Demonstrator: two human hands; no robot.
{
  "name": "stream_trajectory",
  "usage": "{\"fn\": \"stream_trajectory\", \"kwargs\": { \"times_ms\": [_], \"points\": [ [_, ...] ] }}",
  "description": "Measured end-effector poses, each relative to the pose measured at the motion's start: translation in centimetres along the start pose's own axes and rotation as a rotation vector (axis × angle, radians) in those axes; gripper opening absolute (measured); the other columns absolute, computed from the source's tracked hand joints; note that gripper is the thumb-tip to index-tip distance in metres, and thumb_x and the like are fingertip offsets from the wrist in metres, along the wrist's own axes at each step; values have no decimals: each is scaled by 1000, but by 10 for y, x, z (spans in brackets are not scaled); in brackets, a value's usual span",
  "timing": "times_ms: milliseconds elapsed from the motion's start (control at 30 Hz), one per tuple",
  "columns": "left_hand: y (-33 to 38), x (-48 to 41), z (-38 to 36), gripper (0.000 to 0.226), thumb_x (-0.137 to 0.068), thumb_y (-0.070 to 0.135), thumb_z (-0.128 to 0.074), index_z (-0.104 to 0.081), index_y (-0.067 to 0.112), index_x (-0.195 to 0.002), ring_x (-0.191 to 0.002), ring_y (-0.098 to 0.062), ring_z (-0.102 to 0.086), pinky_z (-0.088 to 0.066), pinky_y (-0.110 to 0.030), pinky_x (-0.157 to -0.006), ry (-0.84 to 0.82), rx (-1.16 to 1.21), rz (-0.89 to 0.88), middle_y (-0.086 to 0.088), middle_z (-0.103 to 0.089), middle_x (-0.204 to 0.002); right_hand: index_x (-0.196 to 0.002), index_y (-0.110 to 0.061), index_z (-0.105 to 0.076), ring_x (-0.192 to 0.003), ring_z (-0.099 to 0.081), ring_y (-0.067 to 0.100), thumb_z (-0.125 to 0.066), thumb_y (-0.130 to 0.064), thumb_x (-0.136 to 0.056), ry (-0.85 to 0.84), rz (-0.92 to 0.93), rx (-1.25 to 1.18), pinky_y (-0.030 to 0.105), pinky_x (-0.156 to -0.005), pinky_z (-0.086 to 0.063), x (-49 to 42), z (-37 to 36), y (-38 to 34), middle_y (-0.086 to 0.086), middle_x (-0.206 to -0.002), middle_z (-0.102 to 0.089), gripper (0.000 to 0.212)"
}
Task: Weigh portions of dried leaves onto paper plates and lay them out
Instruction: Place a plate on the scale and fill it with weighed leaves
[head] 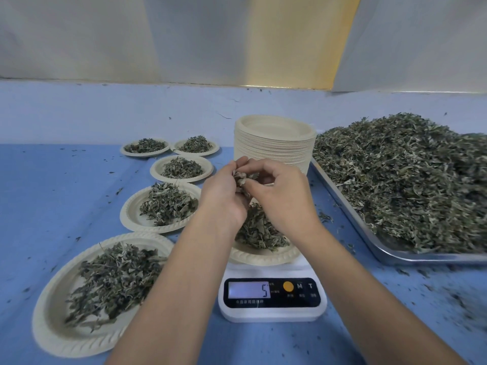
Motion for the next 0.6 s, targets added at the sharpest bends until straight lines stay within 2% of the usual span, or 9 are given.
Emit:
{"fn": "stream_trajectory", "kwargs": {
  "times_ms": [133, 200, 333, 600],
  "points": [
    [3, -2, 4, 31, -102, 16, -37, -57, 5, -81, -69, -15, -57, -52, -24, -69, 19, 75, 28, -7, -60, -78, -80, -22, -74, -57, -54, -9, -68, -2, -79, 6, -27, -56, 4, -57, -37, -2, 3, 2, -21, -63, -64, 21],
    [7, -3, 7, 32, -102, 17, -35, -56, 5, -80, -68, -13, -57, -51, -24, -72, 27, 96, 16, -6, -60, -77, -78, -25, -72, -56, -55, -5, -68, -3, -80, 39, -41, -74, 9, -57, -40, -4, 8, 3, -18, -61, -64, 23],
    [16, -6, 16, 33, -103, 18, -35, -58, 5, -83, -74, -14, -62, -53, -26, -67, 54, 118, 8, -7, -63, -83, -80, -24, -70, -73, -65, 11, -68, -2, -82, 122, -72, -103, 29, -74, -55, -8, 20, 9, -8, -71, -67, 22],
    [16, -5, 18, 32, -103, 17, -36, -59, 4, -85, -75, -16, -64, -54, -28, -65, 50, 133, 20, -7, -65, -83, -86, -19, -71, -80, -68, 23, -68, -3, -83, 166, -82, -86, 39, -82, -55, -11, 28, 15, 1, -79, -70, 17]
  ]
}}
Point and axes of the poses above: each hand's wrist, its own x-axis away from the middle knuckle, its own z-axis out of the back of the hand, y = z × x, the point moved 6 cm from there along -x, towards the middle knuckle
